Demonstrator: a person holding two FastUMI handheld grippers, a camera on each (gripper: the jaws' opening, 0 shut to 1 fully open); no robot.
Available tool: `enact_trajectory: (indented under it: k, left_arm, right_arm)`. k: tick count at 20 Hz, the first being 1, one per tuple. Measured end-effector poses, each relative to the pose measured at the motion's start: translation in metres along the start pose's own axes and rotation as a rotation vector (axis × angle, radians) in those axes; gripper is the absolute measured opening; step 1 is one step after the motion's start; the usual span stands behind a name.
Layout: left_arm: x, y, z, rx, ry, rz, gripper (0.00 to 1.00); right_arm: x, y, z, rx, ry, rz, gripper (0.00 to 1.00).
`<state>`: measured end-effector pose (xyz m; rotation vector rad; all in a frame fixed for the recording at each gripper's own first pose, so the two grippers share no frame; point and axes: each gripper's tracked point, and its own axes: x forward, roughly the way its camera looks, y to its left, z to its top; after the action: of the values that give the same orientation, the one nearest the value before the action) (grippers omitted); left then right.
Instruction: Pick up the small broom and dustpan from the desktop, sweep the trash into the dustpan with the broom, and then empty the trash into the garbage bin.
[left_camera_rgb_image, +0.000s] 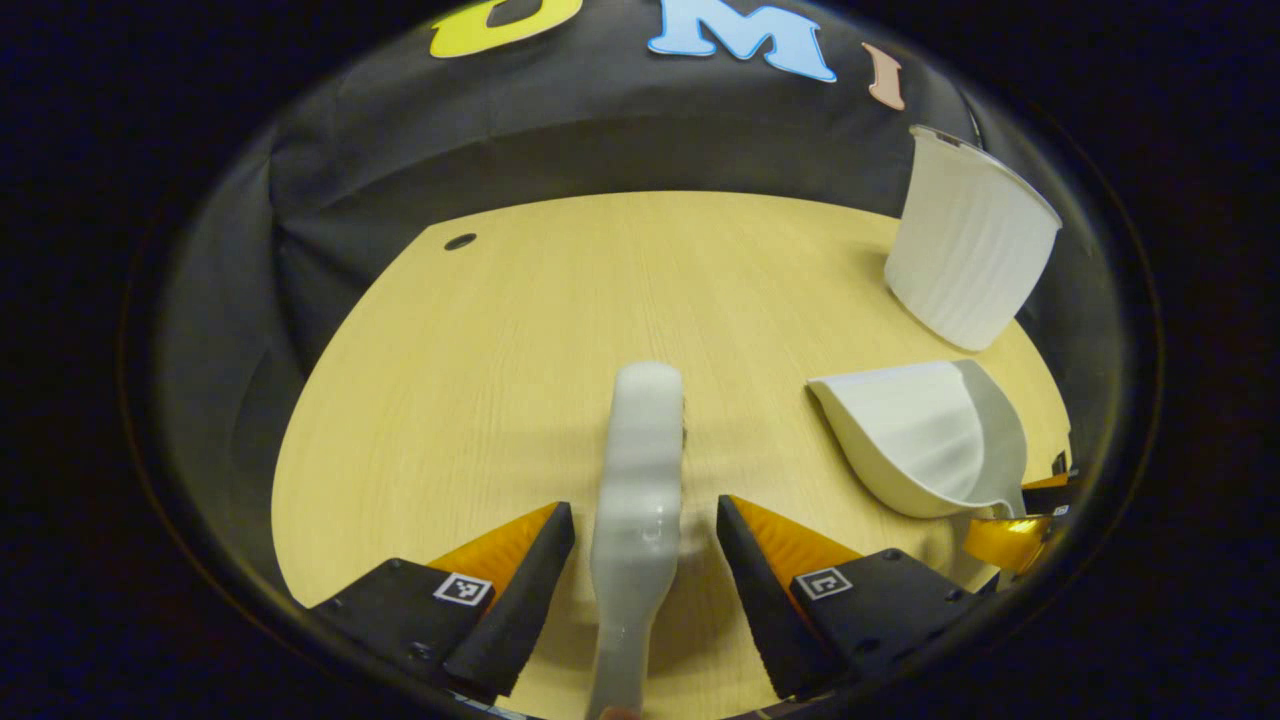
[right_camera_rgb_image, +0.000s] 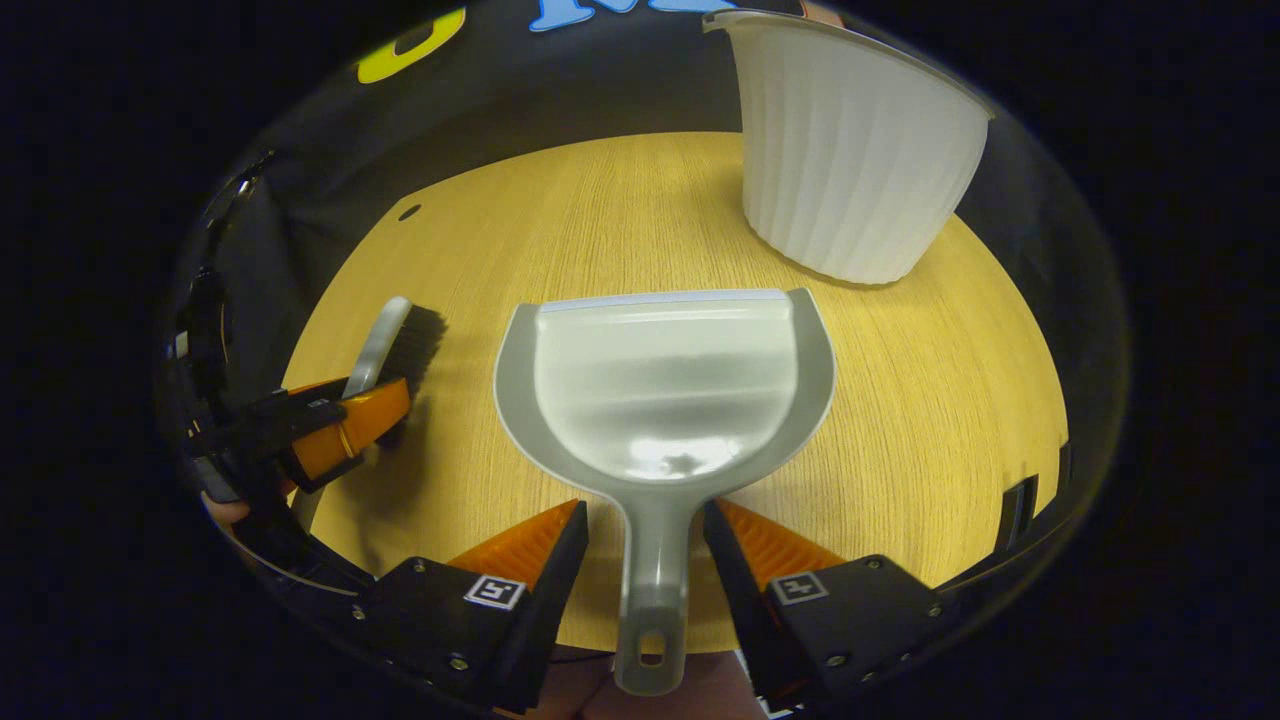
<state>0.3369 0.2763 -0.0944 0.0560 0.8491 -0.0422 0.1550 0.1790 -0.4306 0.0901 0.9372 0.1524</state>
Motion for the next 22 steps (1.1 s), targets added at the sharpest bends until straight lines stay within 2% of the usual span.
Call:
enact_trajectory:
  k: [2, 3, 4, 7, 9, 10, 12, 14, 18, 20, 22]
  left_arm:
    - [-0.004, 0.001, 0.026, -0.005, -0.026, 0.001, 0.94]
    - [-0.011, 0.002, 0.019, -0.004, -0.043, 0.003, 0.94]
    - [-0.004, 0.001, 0.020, -0.003, -0.067, 0.006, 0.96]
    - [-0.027, 0.000, 0.053, -0.005, -0.150, 0.010, 0.94]
    - [-0.037, -0.005, 0.068, -0.006, -0.213, 0.012, 0.96]
    - [-0.043, -0.008, 0.076, -0.005, -0.246, 0.014, 0.92]
    - [-0.056, -0.014, 0.089, -0.002, -0.311, 0.021, 0.96]
    - [-0.071, -0.021, 0.102, 0.002, -0.372, 0.032, 0.94]
    - [-0.100, -0.033, 0.121, -0.015, -0.479, 0.059, 0.96]
    - [-0.119, -0.038, 0.130, -0.037, -0.539, 0.075, 0.92]
    - [-0.142, -0.041, 0.139, -0.059, -0.607, 0.080, 0.92]
  right_arm:
    - [-0.008, 0.001, 0.004, -0.003, -0.014, 0.008, 0.87]
    - [-0.013, -0.002, 0.008, -0.007, -0.027, 0.003, 0.98]
    - [-0.018, -0.006, 0.011, -0.014, -0.042, -0.005, 0.98]
    - [-0.032, -0.014, 0.026, -0.034, -0.096, -0.013, 0.98]
    - [-0.043, -0.020, 0.037, -0.054, -0.151, -0.023, 0.98]
    - [-0.049, -0.025, 0.044, -0.070, -0.185, -0.031, 0.98]
    - [-0.058, -0.032, 0.058, -0.107, -0.254, -0.044, 0.98]
    - [-0.067, -0.037, 0.075, -0.141, -0.328, -0.051, 0.98]
    - [-0.087, -0.041, 0.103, -0.197, -0.486, -0.042, 0.98]
    - [-0.095, -0.044, 0.114, -0.236, -0.564, -0.050, 0.98]
    - [-0.105, -0.045, 0.122, -0.266, -0.631, -0.055, 0.98]
